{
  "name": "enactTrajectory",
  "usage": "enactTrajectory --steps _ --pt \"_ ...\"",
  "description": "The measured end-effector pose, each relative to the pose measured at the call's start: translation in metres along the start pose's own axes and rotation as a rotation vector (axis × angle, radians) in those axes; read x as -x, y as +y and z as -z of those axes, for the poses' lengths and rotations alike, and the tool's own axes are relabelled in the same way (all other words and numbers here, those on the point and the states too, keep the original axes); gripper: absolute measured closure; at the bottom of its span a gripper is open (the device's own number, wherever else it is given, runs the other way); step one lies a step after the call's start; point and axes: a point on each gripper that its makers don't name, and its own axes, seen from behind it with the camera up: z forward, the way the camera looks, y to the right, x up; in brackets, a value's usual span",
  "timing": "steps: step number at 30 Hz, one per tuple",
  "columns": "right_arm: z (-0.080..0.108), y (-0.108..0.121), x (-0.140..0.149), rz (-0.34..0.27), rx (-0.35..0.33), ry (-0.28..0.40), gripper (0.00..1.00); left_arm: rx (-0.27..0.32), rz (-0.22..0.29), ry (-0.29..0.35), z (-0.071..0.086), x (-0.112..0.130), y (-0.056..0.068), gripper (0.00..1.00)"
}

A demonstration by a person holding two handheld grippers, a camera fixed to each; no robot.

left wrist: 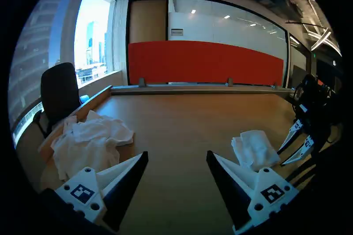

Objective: Fold towel

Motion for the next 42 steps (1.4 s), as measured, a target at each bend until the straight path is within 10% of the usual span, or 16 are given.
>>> enactTrajectory --steps 30,42 --pt "-0.006 0.022 0.007 -0.051 0.104 -0.014 0.93 0.004 0.002 -0.007 0.001 0.004 0.003 0.02" --pt "0.011 0.032 -0.008 -0.043 0.122 0.027 0.95 0.01 0.003 -0.001 0.0 0.001 0.004 0.02"
